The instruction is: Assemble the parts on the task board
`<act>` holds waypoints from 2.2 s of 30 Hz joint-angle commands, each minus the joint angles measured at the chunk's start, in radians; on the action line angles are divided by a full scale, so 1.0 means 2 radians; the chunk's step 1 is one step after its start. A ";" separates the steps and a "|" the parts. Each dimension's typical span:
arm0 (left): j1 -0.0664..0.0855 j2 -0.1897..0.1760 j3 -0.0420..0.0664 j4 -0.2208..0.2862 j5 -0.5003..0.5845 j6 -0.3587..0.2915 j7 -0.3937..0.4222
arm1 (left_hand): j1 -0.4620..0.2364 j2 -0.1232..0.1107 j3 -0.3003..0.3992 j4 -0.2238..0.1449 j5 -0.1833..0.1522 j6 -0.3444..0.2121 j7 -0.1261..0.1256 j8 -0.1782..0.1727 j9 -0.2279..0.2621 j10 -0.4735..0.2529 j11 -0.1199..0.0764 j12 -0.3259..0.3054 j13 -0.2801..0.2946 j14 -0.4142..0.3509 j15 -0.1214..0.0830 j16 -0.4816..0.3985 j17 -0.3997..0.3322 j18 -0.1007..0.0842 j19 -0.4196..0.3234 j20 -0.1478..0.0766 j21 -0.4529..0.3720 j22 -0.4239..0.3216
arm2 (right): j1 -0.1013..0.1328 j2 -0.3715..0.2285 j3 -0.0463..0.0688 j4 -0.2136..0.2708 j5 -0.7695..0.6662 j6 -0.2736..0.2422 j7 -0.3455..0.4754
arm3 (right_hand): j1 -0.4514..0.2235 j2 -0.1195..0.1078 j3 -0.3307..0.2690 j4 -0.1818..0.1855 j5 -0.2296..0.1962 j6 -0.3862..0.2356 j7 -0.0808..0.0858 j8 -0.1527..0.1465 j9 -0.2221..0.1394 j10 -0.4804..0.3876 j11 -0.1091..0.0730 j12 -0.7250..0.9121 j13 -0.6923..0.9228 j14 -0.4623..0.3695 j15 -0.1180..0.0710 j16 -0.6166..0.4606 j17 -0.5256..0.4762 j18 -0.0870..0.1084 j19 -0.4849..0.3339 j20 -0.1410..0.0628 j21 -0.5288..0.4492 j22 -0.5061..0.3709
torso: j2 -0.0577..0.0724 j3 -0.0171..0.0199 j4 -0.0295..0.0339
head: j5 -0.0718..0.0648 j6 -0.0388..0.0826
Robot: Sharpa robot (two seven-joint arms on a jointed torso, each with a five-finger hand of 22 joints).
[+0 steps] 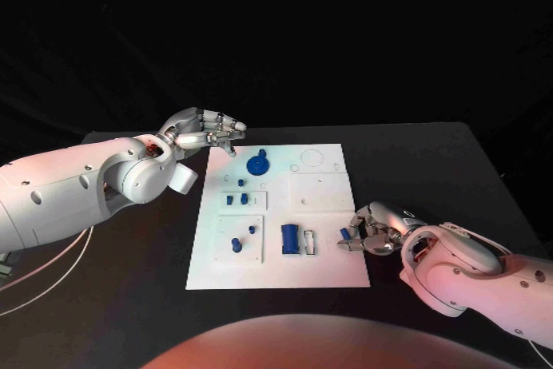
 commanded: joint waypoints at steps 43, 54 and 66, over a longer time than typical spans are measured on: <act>0.000 -0.002 0.000 0.003 -0.008 0.005 -0.001 | -0.004 -0.001 -0.001 0.003 0.003 -0.004 0.001 0.003 -0.001 -0.005 0.000 0.002 -0.001 -0.002 0.000 0.001 0.000 0.007 0.002 0.004 -0.004 -0.001 | -0.004 0.008 -0.004 0.003 -0.108 0.007 -0.042 | 0.052 0.046 -0.017 0.000 -0.004 0.058 0.002 -0.052 -0.190 0.047 -0.018 0.064 0.060 0.044 -0.018 0.014 0.096 -0.007 0.033 -0.016 0.062 0.116 | 0.000 0.0000 0.0000 | -0.002 0.000; 0.000 -0.002 0.000 0.004 -0.009 0.005 -0.002 | -0.004 -0.001 -0.001 0.003 0.003 -0.004 0.001 0.003 -0.001 -0.005 0.000 0.002 -0.001 -0.002 0.000 0.001 0.000 0.007 0.002 0.004 -0.004 -0.001 | -0.004 0.004 -0.003 0.017 -0.077 -0.034 -0.035 | 0.050 0.045 -0.022 0.000 -0.004 0.060 0.001 -0.051 -0.189 0.050 -0.018 0.068 0.064 0.044 -0.018 0.015 0.098 -0.008 0.035 -0.017 0.068 0.118 | 0.000 -0.0001 -0.0004 | -0.002 0.000; 0.000 -0.001 0.000 0.004 -0.009 0.005 -0.003 | -0.004 -0.001 -0.001 0.003 0.003 -0.004 0.001 0.003 -0.001 -0.005 0.000 0.002 -0.001 -0.002 0.000 0.001 0.000 0.007 0.002 0.004 -0.004 -0.001 | 0.007 0.000 -0.002 0.029 -0.037 -0.057 -0.030 | 0.049 0.042 -0.027 0.000 -0.004 0.061 0.001 -0.050 -0.188 0.052 -0.019 0.071 0.067 0.045 -0.019 0.016 0.100 -0.009 0.036 -0.018 0.072 0.119 | 0.000 -0.0004 0.0004 | -0.002 0.000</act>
